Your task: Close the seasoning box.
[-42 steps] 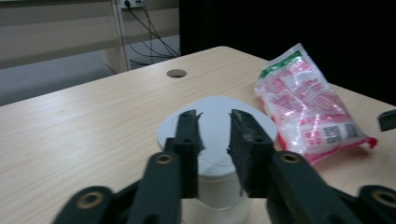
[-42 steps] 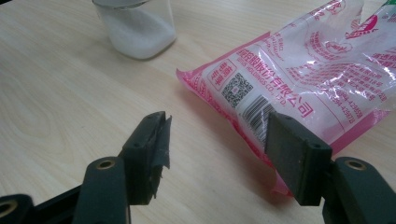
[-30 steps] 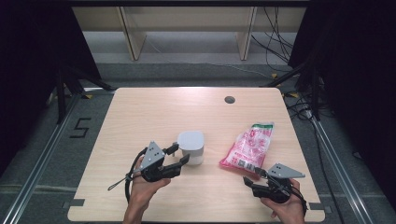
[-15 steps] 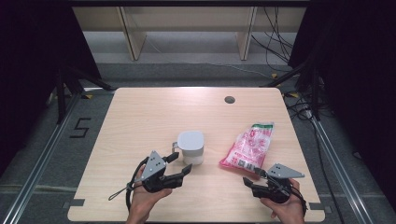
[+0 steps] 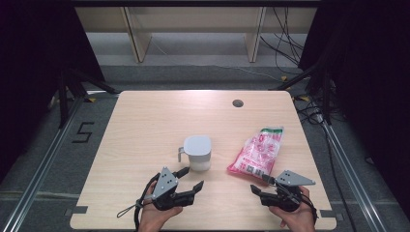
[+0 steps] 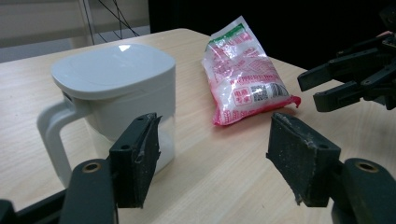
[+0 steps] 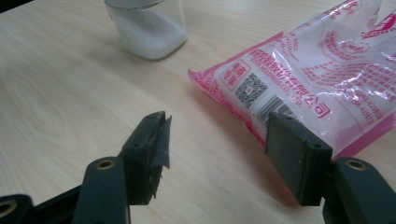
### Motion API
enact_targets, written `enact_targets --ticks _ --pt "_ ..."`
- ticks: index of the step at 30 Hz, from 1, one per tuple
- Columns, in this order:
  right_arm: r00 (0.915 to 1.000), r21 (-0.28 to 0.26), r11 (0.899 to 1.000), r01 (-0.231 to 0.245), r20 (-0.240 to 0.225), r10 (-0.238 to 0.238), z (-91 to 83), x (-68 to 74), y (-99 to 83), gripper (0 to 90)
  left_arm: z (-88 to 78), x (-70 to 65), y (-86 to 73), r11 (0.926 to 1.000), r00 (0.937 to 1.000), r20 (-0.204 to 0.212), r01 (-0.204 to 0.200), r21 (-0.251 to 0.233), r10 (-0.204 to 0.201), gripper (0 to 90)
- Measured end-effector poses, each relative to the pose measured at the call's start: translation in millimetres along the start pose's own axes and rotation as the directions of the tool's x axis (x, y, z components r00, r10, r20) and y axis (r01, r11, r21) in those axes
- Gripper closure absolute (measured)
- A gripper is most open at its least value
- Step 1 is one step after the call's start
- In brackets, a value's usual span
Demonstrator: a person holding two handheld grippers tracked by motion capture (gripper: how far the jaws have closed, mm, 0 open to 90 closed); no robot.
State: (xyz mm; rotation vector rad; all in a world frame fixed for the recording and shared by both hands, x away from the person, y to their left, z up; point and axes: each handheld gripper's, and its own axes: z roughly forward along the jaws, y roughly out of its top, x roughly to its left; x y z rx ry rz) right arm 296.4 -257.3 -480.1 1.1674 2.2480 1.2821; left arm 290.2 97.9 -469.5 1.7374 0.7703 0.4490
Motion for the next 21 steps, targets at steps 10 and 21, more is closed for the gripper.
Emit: enact_targets --ticks 10,21 --pt "0.9988 0.018 0.999 0.028 -0.04 -0.027 1.1 3.9 -4.8 36.0 7.5 -9.3 -13.8 0.9994 0.9993 -0.021 0.03 0.015 -0.03 30.3" --pt "0.996 0.048 0.999 0.025 -0.087 -0.021 4.7 7.7 -11.9 32.7 9.5 -17.6 -23.2 0.9995 0.9994 -0.02 0.03 0.006 -0.03 28.1"
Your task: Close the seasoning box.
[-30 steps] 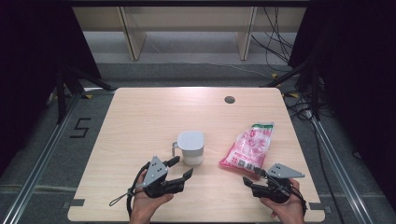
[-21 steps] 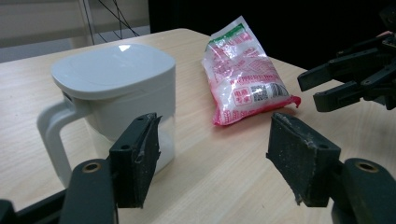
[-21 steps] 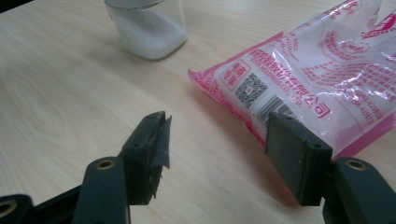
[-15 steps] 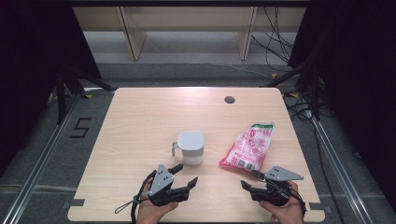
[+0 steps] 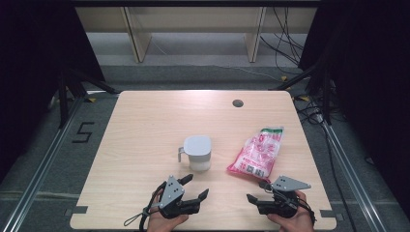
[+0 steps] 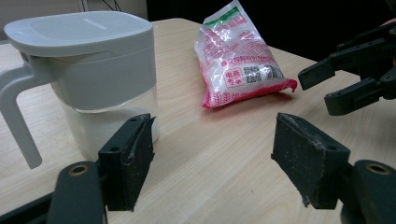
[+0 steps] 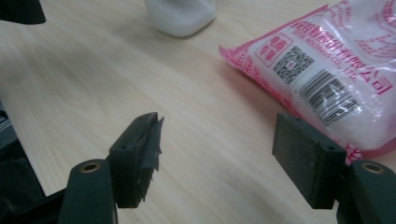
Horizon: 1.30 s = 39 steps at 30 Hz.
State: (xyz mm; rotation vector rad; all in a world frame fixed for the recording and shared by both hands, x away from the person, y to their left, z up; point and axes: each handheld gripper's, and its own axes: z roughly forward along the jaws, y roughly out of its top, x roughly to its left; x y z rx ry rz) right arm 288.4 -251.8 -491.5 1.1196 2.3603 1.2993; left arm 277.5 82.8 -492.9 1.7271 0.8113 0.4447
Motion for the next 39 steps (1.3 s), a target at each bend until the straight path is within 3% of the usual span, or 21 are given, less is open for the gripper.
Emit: enact_targets --ticks 1,2,3,4,7,10,13,15,17,19,21,23,26,27,29,30,32,35,36,37,39 --pt "0.9998 0.014 1.0 0.02 0.001 -0.02 -0.2 -1.1 -0.1 32.7 0.3 -1.0 -1.1 1.0 1.0 0.0 -0.004 -0.001 0.004 28.0" --pt "1.0 0.02 1.0 0.007 -0.002 -0.007 0.5 1.6 -1.2 32.9 0.3 -2.2 -2.6 1.0 1.0 0.004 -0.002 0.002 0.002 27.9" --pt "0.9987 0.013 0.999 0.049 0.014 -0.049 0.4 0.3 -1.3 33.0 0.7 -2.3 -3.7 1.0 0.9999 0.015 -0.004 0.0 0.004 27.2" --pt "0.9982 0.018 0.998 0.059 0.01 -0.059 0.9 0.1 -1.7 33.0 0.4 -3.5 -5.1 1.0 0.9999 0.011 -0.003 0.003 0.003 26.7" --pt "0.9995 0.044 0.999 0.027 0.013 -0.028 -1.0 4.4 -2.9 32.9 -1.3 -6.1 -9.1 0.9999 1.0 0.0 -0.005 0.014 0.005 26.2" --pt "0.9984 0.027 0.998 0.057 0.001 -0.057 -0.6 2.0 -3.7 32.9 -2.7 -7.3 -12.6 0.9997 0.9999 -0.009 -0.003 0.026 0.003 25.7" --pt "0.9992 0.024 0.999 0.037 0.009 -0.038 -2.5 3.6 -5.1 32.9 -3.0 -9.0 -14.4 0.9996 1.0 -0.003 0.0 0.027 0.0 25.7" --pt "0.9986 0.037 0.998 0.051 -0.018 -0.05 -3.0 2.6 -5.7 32.8 -3.0 -10.2 -15.5 0.9996 1.0 -0.003 0.005 0.027 -0.004 24.9" --pt "0.9994 0.04 0.999 0.029 -0.022 -0.028 -3.8 5.7 -7.3 32.7 -4.7 -11.3 -16.2 0.999 0.9999 -0.013 0.002 0.045 -0.001 24.4" --pt "0.9981 0.037 0.998 0.053 -0.034 -0.052 -3.1 4.1 -8.1 32.4 -3.6 -12.8 -17.1 0.9994 0.9999 -0.001 0.015 0.03 -0.015 24.0" --pt "0.9993 0.037 0.999 0.027 -0.028 -0.026 -3.4 7.9 -9.9 32.2 -4.9 -14.9 -16.5 0.9994 0.9997 -0.002 0.022 0.028 -0.022 23.9" --pt "0.9973 0.04 0.998 0.052 -0.055 -0.05 -3.7 6.7 -9.9 32.3 -6.0 -14.3 -16.5 0.9997 0.9999 0.008 0.01 0.023 -0.01 23.9" --pt "0.9988 0.033 0.999 0.038 -0.033 -0.037 -5.4 8.5 -10.8 32.3 -8.9 -13.3 -16.5 0.9997 1.0 0.0 0.008 0.023 -0.008 23.8" --pt "0.9996 0.041 0.999 0.013 -0.024 -0.012 -6.4 10.3 -11.3 32.3 -10.4 -13.3 -16.3 0.9996 0.9999 -0.011 0.008 0.027 -0.008 23.8" --pt "0.9985 0.03 0.999 0.036 -0.042 -0.035 -4.1 8.4 -11.8 32.2 -11.5 -10.3 -15.8 0.9994 0.9998 -0.011 -0.019 0.029 0.019 23.8" --pt "0.9985 0.05 0.998 0.037 -0.042 -0.035 -4.9 9.3 -11.8 32.3 -11.2 -11.4 -16.6 0.9997 0.9999 -0.011 0.013 0.021 -0.012 23.7" --pt "0.9987 0.041 0.998 0.045 -0.028 -0.044 -3.7 9.7 -12.5 32.2 -12.5 -11.5 -16.0 0.9997 0.9999 -0.011 0.011 0.022 -0.011 23.7" --pt "0.9977 0.046 0.997 0.054 -0.044 -0.052 -1.7 9.6 -13.1 32.1 -11.2 -11.0 -16.6 0.9998 0.9999 -0.008 0.009 0.019 -0.009 23.7" --pt "0.999 0.055 0.998 0.019 -0.043 -0.016 -3.0 12.4 -13.4 32.2 -11.0 -11.1 -16.7 0.9997 0.9999 -0.015 0.006 0.024 -0.006 23.7" --pt "0.9984 0.041 0.998 0.048 -0.032 -0.047 -3.5 9.5 -12.7 32.2 -10.5 -11.1 -16.9 0.9996 0.9999 -0.012 0.008 0.029 -0.007 23.7" --pt "0.997 0.036 0.998 0.051 -0.06 -0.049 -3.2 7.5 -12.3 32.1 -9.2 -10.8 -17.8 0.9995 0.9999 -0.013 0.01 0.028 -0.01 23.7"
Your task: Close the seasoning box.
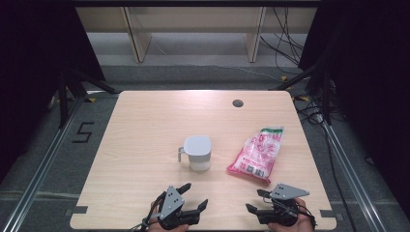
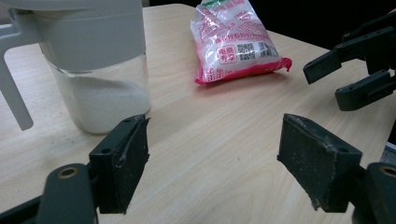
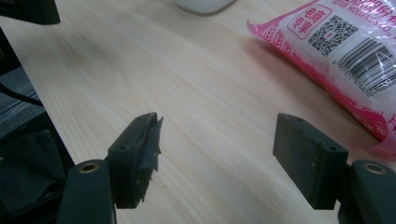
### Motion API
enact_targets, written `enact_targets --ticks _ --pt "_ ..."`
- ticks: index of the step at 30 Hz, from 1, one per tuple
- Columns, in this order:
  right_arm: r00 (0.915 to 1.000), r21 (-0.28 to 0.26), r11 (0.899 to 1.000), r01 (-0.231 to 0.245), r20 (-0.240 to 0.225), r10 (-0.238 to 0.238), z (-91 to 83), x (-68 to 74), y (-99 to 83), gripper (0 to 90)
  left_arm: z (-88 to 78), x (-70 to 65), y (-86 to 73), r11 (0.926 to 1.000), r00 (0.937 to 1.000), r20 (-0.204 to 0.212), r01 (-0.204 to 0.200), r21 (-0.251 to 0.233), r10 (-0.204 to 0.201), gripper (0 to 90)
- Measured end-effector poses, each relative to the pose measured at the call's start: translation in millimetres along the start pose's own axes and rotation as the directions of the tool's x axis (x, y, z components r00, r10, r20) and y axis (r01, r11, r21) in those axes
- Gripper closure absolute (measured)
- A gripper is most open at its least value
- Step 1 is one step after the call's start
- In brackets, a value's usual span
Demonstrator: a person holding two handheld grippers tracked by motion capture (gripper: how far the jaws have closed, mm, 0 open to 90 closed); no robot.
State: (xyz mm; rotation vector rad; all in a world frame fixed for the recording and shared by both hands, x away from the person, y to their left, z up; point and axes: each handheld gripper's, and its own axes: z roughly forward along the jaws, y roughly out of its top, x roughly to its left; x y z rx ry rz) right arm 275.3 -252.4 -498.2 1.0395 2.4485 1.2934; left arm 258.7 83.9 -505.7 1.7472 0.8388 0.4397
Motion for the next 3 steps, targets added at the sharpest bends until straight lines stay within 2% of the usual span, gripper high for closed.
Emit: enact_targets --ticks 1,2,3 --pt "0.9992 0.009 0.999 -0.038 0.013 0.038 -0.7 2.3 -0.2 32.1 -0.4 0.4 0.2 0.9999 1.0 -0.003 -0.004 0.01 0.004 23.8" --pt "0.9996 -0.008 1.0 -0.012 0.026 0.012 -1.2 0.1 -0.3 32.1 0.7 0.6 -0.2 1.0 1.0 0.003 0.0 0.005 0.0 23.8" --pt "0.9996 -0.009 1.0 -0.012 0.027 0.012 -1.6 0.2 -0.4 32.1 1.0 1.8 -0.7 0.9999 1.0 0.002 -0.007 0.015 0.007 23.8"
